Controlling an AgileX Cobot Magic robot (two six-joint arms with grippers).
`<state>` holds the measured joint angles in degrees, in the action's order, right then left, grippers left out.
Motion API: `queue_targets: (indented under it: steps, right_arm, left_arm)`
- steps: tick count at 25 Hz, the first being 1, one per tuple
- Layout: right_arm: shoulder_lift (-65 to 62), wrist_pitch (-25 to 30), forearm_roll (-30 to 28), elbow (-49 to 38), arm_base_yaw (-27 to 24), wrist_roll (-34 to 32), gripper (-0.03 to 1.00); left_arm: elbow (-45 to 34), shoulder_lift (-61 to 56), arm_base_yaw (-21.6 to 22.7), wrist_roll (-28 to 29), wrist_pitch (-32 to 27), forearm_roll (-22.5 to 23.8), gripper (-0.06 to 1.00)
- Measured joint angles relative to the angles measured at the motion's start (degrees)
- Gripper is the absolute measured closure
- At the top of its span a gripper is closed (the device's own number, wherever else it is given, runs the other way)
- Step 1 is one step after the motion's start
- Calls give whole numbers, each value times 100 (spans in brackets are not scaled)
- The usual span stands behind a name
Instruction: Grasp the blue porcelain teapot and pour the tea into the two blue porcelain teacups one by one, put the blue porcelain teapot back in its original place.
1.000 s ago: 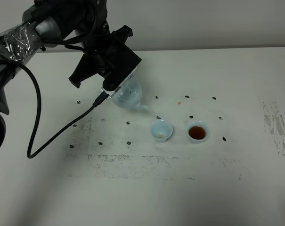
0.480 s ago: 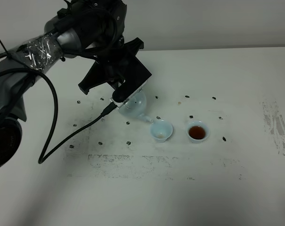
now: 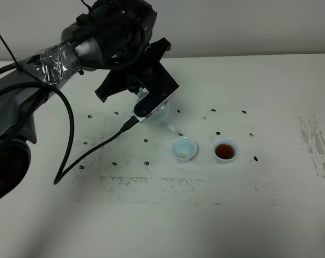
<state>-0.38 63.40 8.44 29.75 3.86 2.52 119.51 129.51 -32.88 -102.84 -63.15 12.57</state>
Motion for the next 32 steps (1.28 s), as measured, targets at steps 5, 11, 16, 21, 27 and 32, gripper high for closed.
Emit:
queue_targets:
  steps: [5,11,16,21,27,32]
  right_arm:
    - [0,0,0,0,0,0,38]
    - [0,0,5,0,0,0,38]
    - [0,0,5,0,0,0,38]
    - [0,0,5,0,0,0,38]
    - [0,0,5,0,0,0,38]
    - [0,0,5,0,0,0,38]
  left_arm:
    - [0,2,-127,16,164,180,94]
    - [0,2,-305,-67,220,356,94]
    - [0,2,-416,-158,220,501,94]
    - [0,2,-530,-232,224,723,94]
    - [0,2,-639,-258,282,846,94]
    - [0,7,-741,-383,289,963,94]
